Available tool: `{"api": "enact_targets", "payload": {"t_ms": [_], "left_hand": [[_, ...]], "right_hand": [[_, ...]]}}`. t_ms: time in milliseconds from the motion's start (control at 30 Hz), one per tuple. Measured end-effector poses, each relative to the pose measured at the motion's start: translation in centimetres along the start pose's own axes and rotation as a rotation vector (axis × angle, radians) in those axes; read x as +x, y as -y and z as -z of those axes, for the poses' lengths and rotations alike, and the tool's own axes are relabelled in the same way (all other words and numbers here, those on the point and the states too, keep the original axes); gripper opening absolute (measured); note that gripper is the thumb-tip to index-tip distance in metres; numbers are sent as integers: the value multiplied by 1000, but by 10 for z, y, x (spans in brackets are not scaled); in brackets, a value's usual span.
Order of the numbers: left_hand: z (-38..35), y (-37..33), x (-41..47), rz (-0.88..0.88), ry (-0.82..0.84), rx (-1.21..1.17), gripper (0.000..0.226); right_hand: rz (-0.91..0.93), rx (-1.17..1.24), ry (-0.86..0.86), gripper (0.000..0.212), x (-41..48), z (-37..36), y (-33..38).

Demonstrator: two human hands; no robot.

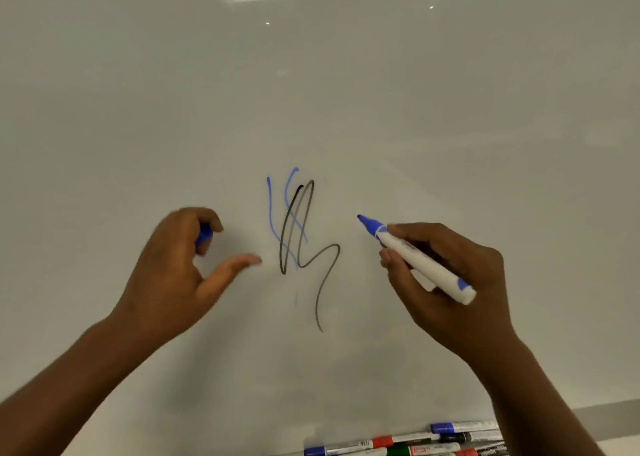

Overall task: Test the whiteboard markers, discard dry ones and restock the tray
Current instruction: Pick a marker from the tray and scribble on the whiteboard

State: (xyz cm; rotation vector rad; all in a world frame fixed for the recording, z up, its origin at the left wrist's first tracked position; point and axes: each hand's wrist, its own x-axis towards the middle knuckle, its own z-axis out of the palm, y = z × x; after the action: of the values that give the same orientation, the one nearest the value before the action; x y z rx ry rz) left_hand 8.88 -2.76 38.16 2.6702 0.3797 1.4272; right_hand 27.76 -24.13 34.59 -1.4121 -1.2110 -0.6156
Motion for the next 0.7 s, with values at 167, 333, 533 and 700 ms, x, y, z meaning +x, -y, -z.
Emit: {"api": "enact_targets", "payload": {"t_ms": [167, 333, 533, 700], "left_hand": [[-17, 20, 42, -109, -242, 173, 37], [-34, 53, 47, -390, -335, 412, 27], [-42, 63, 45, -461, -427, 396, 23], [-43, 65, 44, -460, -421, 370, 21]], "right_hand": [[61, -81, -73, 20, 4, -30, -20], [78, 0, 213, 23, -66, -63, -46], [153, -94, 288, 29, -55, -58, -49], [97, -161, -248, 14, 2, -39, -39]]}}
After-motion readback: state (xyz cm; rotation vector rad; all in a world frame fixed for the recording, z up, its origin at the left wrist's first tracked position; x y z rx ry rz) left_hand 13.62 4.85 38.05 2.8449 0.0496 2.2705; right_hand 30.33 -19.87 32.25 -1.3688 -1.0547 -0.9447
